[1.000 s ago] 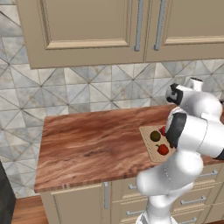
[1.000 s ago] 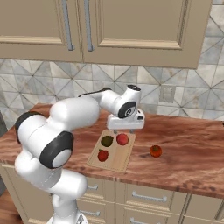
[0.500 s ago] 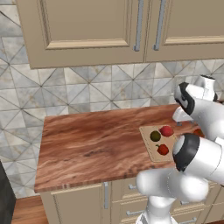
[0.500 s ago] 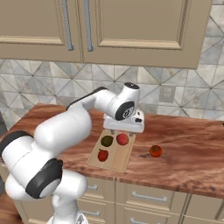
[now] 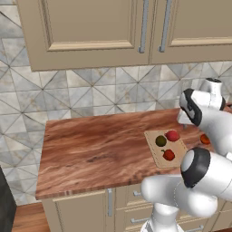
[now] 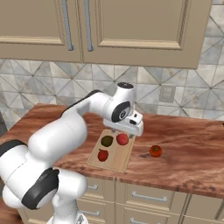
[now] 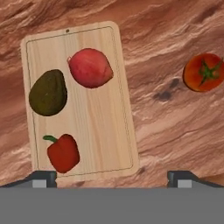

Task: Place the avocado, onion, tomato, and bell pepper on the cutting board.

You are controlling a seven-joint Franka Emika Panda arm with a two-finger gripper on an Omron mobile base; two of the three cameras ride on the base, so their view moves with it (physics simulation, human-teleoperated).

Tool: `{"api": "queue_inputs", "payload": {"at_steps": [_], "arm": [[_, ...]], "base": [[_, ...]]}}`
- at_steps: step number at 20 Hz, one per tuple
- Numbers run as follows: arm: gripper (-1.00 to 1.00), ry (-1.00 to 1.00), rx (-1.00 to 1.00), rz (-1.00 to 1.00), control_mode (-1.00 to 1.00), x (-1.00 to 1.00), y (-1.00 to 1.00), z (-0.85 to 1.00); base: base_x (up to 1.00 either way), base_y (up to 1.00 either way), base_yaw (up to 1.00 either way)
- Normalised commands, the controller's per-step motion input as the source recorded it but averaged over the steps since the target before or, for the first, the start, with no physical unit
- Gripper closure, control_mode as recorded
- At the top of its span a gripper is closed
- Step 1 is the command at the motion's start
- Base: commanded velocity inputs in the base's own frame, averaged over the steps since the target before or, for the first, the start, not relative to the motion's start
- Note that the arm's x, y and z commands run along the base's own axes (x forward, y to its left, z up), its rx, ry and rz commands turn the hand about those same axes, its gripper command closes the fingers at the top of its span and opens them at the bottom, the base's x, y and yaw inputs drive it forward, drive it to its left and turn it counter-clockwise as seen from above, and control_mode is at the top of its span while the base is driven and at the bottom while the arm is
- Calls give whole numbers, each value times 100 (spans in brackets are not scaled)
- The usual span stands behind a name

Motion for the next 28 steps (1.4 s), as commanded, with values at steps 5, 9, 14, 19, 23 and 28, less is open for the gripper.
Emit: {"api": "queue_inputs", "payload": {"at_steps": [5,9,14,19,23,28], "arm": [[-100,0,-9,-12,-100,17,-22,2],[-100,0,-6,0,-100,38,-40,-7],[-100,2,-4,0,-100,32,-50,-1],[-100,4,-1,-1,-100,17,-39,0],[-100,10,0,-1,-100,22,-29,-18],[-100,10,0,0,-100,28,-30,-33]], "base": [[0,0,0],[0,0,0],[0,0,0],[0,0,0],[0,0,0],[0,0,0]]}}
